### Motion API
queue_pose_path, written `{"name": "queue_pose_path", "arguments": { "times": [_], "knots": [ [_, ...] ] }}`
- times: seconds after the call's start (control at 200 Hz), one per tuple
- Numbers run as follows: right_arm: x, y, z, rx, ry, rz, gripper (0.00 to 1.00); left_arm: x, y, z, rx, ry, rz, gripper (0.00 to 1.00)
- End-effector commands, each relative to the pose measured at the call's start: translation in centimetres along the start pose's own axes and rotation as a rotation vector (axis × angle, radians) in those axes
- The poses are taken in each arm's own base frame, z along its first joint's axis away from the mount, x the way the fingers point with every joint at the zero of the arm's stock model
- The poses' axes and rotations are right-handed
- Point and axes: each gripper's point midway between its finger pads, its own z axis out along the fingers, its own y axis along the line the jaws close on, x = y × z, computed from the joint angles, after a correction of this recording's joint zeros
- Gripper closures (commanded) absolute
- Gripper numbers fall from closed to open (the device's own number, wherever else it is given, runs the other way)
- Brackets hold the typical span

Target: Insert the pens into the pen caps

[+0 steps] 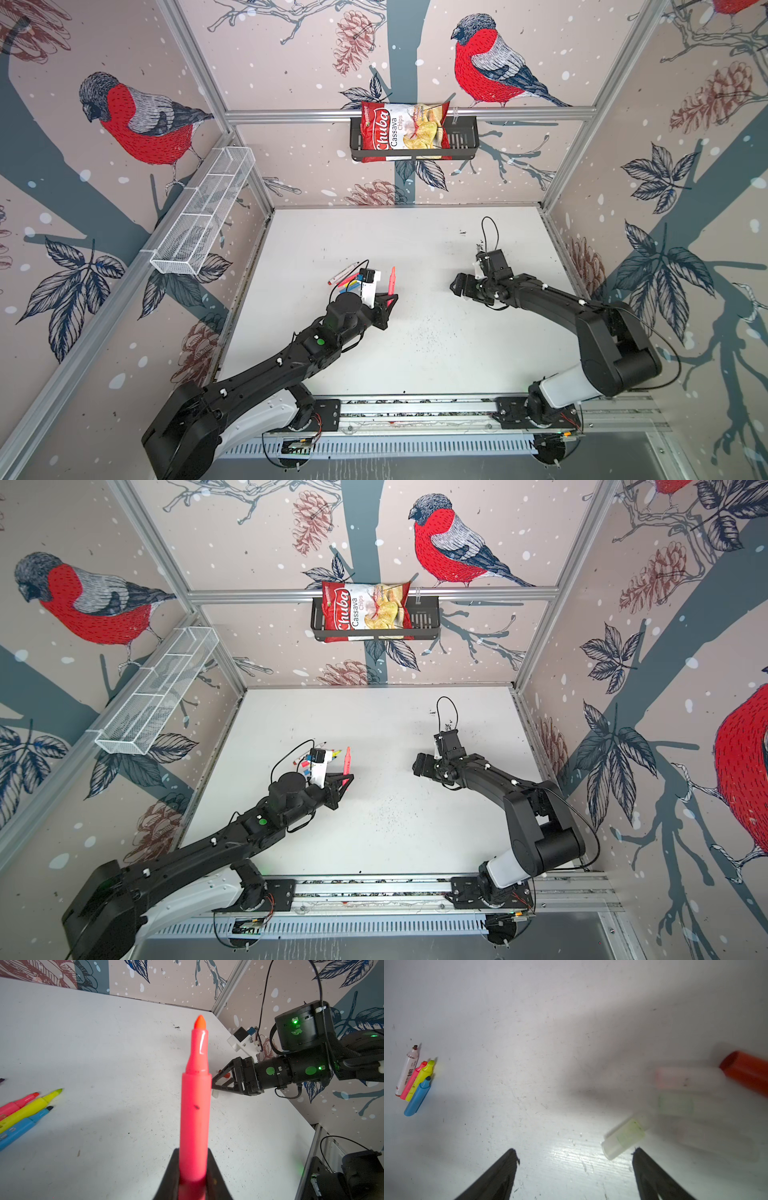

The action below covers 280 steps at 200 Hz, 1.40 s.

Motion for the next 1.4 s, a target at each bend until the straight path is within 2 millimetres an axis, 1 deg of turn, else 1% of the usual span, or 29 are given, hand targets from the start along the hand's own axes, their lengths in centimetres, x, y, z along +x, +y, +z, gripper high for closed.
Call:
{"name": "queue_pose_path", "arguments": {
  "times": [0.0,0.355,0.535,0.67,0.805,0.996,1.181,1.396],
  "knots": [
    [-0.2,-0.4,0.2,0.021,0.003,-0.012,0.12,-0.4,0.0,-0.1,-0.004,-0.014,0.016,1.0],
    [-0.3,-0.9,1.6,0.051,0.031,-0.006,0.12,-0.7,0.2,-0.2,-0.007,-0.02,0.016,1.0],
    [-0.7,-0.6,2.2,0.05,0.038,-0.009,0.12,-0.5,0.4,-0.4,-0.016,-0.019,0.016,1.0],
    [-0.9,0.3,2.5,0.032,0.042,-0.024,0.12,-0.5,0.7,-0.7,-0.022,-0.027,0.012,1.0],
    [-1.0,2.0,2.9,0.003,0.05,-0.061,0.12,-0.5,0.8,-0.8,-0.023,-0.028,0.009,1.0],
    [-0.2,3.7,3.7,-0.012,0.08,-0.098,0.13,-0.4,0.8,-0.8,-0.023,-0.025,0.01,1.0],
    [0.7,4.1,3.8,-0.014,0.095,-0.11,0.13,-0.4,1.0,-1.0,-0.027,-0.031,0.008,1.0],
    [1.8,4.3,3.2,-0.013,0.096,-0.117,0.13,-0.5,0.9,-1.0,-0.024,-0.034,0.006,1.0]
  ]
}}
